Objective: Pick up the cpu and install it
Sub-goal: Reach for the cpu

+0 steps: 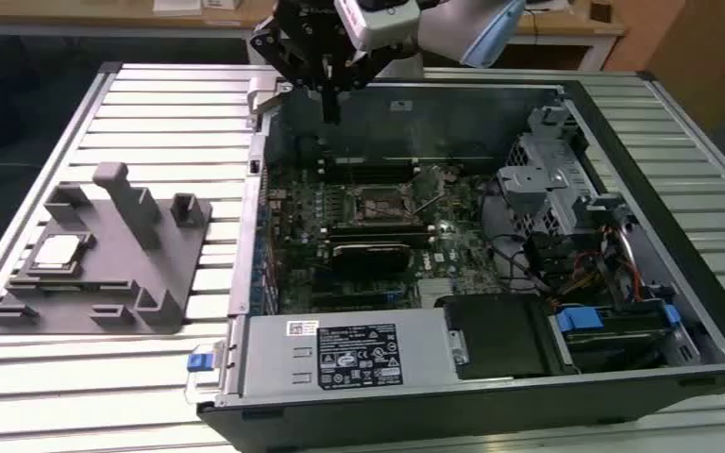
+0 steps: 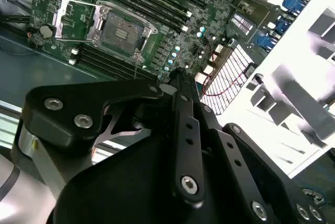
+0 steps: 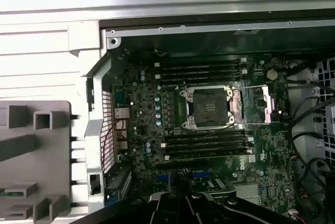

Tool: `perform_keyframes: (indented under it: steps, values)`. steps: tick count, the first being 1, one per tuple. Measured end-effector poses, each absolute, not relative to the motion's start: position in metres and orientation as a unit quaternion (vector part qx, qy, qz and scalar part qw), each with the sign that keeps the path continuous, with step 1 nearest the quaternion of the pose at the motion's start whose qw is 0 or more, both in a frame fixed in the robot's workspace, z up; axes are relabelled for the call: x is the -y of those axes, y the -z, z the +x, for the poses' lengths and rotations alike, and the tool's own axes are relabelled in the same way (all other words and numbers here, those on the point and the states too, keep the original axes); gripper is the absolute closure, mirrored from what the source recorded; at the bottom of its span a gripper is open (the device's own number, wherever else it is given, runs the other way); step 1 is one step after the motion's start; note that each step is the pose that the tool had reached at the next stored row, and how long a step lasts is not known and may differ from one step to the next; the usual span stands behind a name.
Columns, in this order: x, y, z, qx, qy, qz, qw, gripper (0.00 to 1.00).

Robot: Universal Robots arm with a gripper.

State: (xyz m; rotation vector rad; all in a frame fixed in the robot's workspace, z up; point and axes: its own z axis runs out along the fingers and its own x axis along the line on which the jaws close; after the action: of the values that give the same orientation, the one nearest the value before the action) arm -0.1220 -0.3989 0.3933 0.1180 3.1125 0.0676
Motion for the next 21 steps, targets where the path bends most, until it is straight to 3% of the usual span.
perform_keyframes:
  steps: [21]
  values:
    - [0.399, -0.393, -0.132, -0.999, -0.022, 0.038, 0.013, 0.89]
